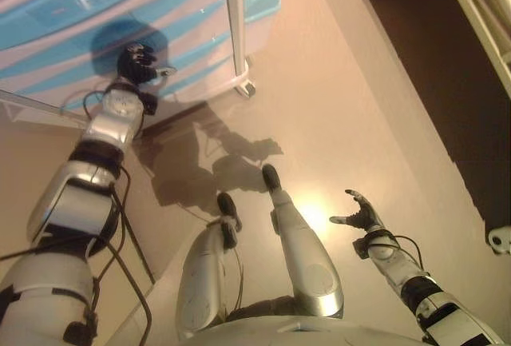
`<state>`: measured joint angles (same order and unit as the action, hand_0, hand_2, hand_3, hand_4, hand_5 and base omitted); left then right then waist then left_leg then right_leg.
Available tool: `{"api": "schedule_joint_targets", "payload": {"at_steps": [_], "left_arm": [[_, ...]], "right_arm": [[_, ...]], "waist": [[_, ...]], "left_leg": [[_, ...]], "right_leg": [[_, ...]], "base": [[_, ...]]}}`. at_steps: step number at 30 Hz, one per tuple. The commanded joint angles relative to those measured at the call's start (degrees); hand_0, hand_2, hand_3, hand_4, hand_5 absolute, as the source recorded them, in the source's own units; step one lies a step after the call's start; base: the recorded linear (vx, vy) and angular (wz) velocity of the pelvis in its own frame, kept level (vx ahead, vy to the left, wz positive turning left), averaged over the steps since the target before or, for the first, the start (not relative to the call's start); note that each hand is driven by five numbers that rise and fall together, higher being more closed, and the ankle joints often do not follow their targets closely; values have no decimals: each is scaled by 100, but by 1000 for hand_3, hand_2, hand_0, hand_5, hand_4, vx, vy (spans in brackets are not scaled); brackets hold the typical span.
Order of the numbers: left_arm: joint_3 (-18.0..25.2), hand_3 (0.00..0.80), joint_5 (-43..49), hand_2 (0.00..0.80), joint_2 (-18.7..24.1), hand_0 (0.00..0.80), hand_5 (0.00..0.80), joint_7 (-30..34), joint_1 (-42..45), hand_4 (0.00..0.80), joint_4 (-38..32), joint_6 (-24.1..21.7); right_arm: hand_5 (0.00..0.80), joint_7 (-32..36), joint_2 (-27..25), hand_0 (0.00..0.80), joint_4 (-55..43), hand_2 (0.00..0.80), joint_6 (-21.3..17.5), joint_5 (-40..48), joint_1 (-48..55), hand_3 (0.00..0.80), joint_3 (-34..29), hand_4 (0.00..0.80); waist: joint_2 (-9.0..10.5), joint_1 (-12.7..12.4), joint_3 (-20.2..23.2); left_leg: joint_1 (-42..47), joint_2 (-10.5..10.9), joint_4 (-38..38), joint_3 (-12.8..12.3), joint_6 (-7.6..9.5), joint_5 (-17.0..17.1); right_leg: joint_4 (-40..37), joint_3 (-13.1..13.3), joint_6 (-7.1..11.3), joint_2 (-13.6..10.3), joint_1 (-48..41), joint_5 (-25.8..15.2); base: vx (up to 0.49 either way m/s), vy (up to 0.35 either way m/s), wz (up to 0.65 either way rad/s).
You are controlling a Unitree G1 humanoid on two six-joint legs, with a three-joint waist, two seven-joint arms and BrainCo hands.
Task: Open the drawer and pick up the medicine
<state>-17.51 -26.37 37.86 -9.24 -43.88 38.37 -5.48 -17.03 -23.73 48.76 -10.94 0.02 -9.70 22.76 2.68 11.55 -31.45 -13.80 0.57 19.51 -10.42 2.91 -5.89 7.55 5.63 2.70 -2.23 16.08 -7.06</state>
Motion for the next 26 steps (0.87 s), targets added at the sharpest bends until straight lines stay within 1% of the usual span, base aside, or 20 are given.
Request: {"api": "schedule_joint_targets", "payload": {"at_steps": [1, 2, 3, 5, 7, 9, 11, 13, 14, 15, 16, 17, 19, 20, 23, 26], "left_arm": [[548, 0, -752, 0, -212, 0, 0, 738, 1011, 0, -395, -916], [631, 0, -794, 0, -395, 0, 0, 864, 1400, 0, -542, -1054], [725, 0, -804, 0, -634, 0, 0, 1046, 1873, 0, -702, -1096], [786, 0, -788, 0, -954, 0, 0, 1276, 2544, 0, -779, -1116], [854, 0, -690, 0, -1149, 0, 0, 1605, 3020, 0, -607, -1050], [992, 0, -689, 0, -1409, 0, 0, 1839, 3499, 0, -257, -811], [1022, 0, -623, 0, -1613, 0, 0, 1984, 3757, 0, 93, -701], [1077, 0, -510, 0, -1804, 0, 0, 1976, 3977, 0, 614, -591], [1110, 0, -414, 0, -1845, 0, 0, 1966, 4028, 0, 815, -587], [1166, 0, -400, 0, -1882, 0, 0, 1907, 4095, 0, 1143, -481], [1215, 0, -285, 0, -1902, 0, 0, 1892, 4129, 0, 1433, -469], [1254, 0, -162, 0, -1917, 0, 0, 1909, 4177, 0, 1785, -540], [1368, 0, 12, 0, -1967, 0, 0, 1721, 4265, 0, 2339, -458], [1396, 0, 127, 0, -1988, 0, 0, 1668, 4300, 0, 2581, -514], [1405, 0, 341, 0, -2080, 0, 0, 1634, 4382, 0, 3056, -474], [1215, 0, 625, 0, -2174, 0, 0, 1859, 4426, 0, 3346, -591]], "right_arm": [[0, 95, 12, 0, 130, 0, -143, -165, 537, 0, -319, 0], [0, 151, 53, 0, 177, 0, -137, -145, 598, 0, -388, 0], [0, 229, 104, 0, 237, 0, -182, -155, 696, 0, -471, 0], [0, 383, 180, 0, 360, 0, -192, -33, 811, 0, -606, 0], [0, 577, 238, 0, 470, 0, -189, 77, 904, 0, -743, 0], [0, 837, 298, 0, 607, 0, -153, 148, 990, 0, -922, 0], [0, 1041, 345, 0, 765, 0, -173, 247, 1007, 0, -1033, 0], [0, 1289, 399, 0, 1012, 0, -195, 403, 975, 0, -1187, 0], [0, 1378, 419, 0, 1113, 0, -208, 448, 956, 0, -1232, 0], [0, 1540, 444, 0, 1252, 0, -202, 536, 932, 0, -1305, 0], [0, 1610, 469, 0, 1374, 0, -228, 586, 915, 0, -1353, 0], [0, 1662, 497, 0, 1504, 0, -241, 649, 889, 0, -1401, 0], [0, 1691, 554, 0, 1702, 0, -220, 728, 845, 0, -1495, 0], [0, 1669, 587, 0, 1790, 0, -211, 765, 834, 0, -1530, 0], [0, 1617, 676, 0, 1999, 0, -195, 891, 817, 0, -1638, 0], [0, 1601, 757, 0, 2154, 0, -266, 857, 788, 0, -1661, 0]], "waist": [[-201, -374, 799], [-210, -453, 928], [-227, -529, 1050], [-241, -678, 1324], [-263, -790, 1554], [-291, -908, 1830], [-302, -996, 1998], [-305, -1085, 2137], [-301, -1103, 2180], [-294, -1134, 2244], [-287, -1152, 2288], [-276, -1172, 2340], [-263, -1210, 2428], [-255, -1226, 2467], [-249, -1259, 2572], [-251, -1280, 2631]], "left_leg": [[628, 322, -1060, 285, 13, -82], [717, 324, -1162, 355, -21, -23], [898, 324, -1283, 473, -45, 9], [1060, 314, -1438, 622, -86, 88], [1222, 302, -1567, 726, -115, 136], [1403, 284, -1710, 829, -158, 186], [1523, 269, -1820, 903, -189, 224], [1633, 255, -1914, 943, -224, 250], [1667, 253, -1942, 947, -237, 257], [1704, 245, -1972, 950, -253, 264], [1737, 240, -1998, 955, -265, 268], [1775, 232, -2038, 960, -277, 281], [1842, 219, -2144, 979, -297, 320], [1873, 210, -2208, 991, -309, 348], [1930, 169, -2412, 988, -351, 447], [1883, 162, -2451, 1005, -373, 484]], "right_leg": [[213, -422, 59, 55, -451, 784], [119, -486, 50, 56, -577, 769], [22, -587, 41, 58, -785, 787], [-127, -719, 10, 70, -1012, 778], [-252, -840, -23, 92, -1236, 793], [-404, -963, -53, 129, -1478, 807], [-552, -1059, -74, 152, -1658, 802], [-711, -1168, -76, 155, -1832, 787], [-762, -1206, -76, 154, -1886, 785], [-828, -1262, -76, 154, -1954, 785], [-865, -1299, -75, 153, -2001, 788], [-898, -1341, -71, 155, -2044, 789], [-966, -1412, -59, 164, -2132, 800], [-1004, -1445, -53, 163, -2176, 802], [-1075, -1543, -23, 165, -2248, 799], [-1128, -1611, -3, 156, -2278, 784]], "base": [[114, -192, 38], [111, -164, 44], [100, -145, 42], [110, -134, 32], [103, -104, 40], [103, -78, 40], [60, -61, 30], [10, -52, 21], [-15, -42, 25], [-18, -37, 25], [-17, -43, 20], [-7, -43, 11], [-11, -42, 12], [-13, -39, 19], [-35, -31, 15], [-57, -15, 20]]}}
